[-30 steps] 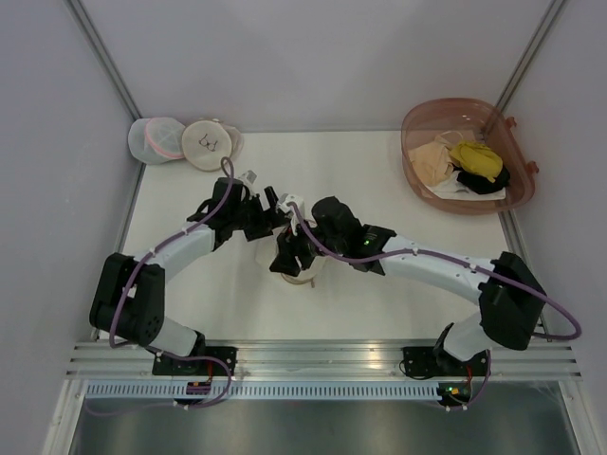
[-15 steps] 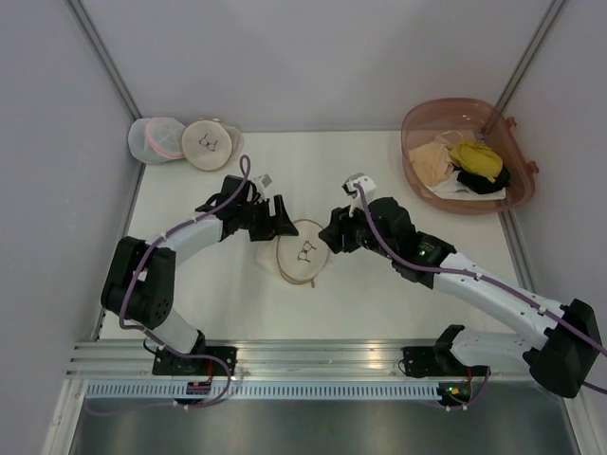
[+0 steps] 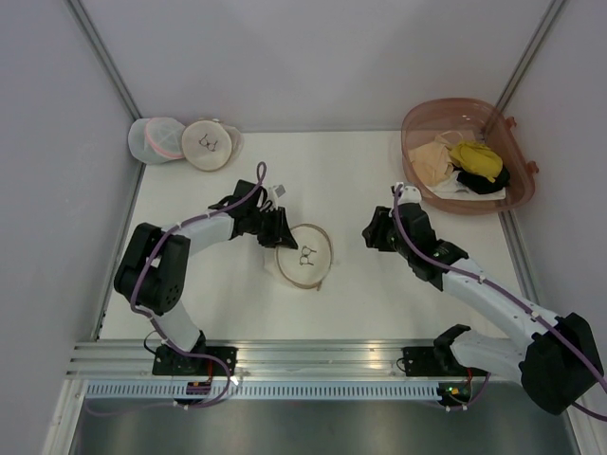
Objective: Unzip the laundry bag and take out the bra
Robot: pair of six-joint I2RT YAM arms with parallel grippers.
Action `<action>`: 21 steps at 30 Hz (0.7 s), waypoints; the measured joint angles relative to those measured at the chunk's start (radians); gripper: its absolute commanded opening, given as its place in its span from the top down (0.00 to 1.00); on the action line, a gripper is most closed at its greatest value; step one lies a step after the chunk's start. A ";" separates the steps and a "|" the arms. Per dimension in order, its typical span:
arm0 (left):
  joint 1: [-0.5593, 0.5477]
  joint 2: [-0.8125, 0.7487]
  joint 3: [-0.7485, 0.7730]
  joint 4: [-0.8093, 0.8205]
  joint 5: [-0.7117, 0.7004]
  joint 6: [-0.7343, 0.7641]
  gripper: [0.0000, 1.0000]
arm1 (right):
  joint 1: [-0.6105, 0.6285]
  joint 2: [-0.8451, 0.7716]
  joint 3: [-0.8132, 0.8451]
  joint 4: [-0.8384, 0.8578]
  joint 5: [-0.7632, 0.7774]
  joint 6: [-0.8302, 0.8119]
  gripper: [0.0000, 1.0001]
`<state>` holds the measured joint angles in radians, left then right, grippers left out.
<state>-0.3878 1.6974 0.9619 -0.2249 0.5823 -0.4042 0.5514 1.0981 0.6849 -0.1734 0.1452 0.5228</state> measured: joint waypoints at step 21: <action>-0.040 -0.041 -0.036 0.017 0.080 -0.006 0.12 | -0.130 0.033 -0.002 0.150 -0.204 -0.027 0.33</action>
<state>-0.4278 1.6566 0.9260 -0.2081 0.6628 -0.4103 0.4213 1.1309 0.6830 -0.0235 -0.0589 0.4953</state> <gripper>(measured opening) 0.811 0.663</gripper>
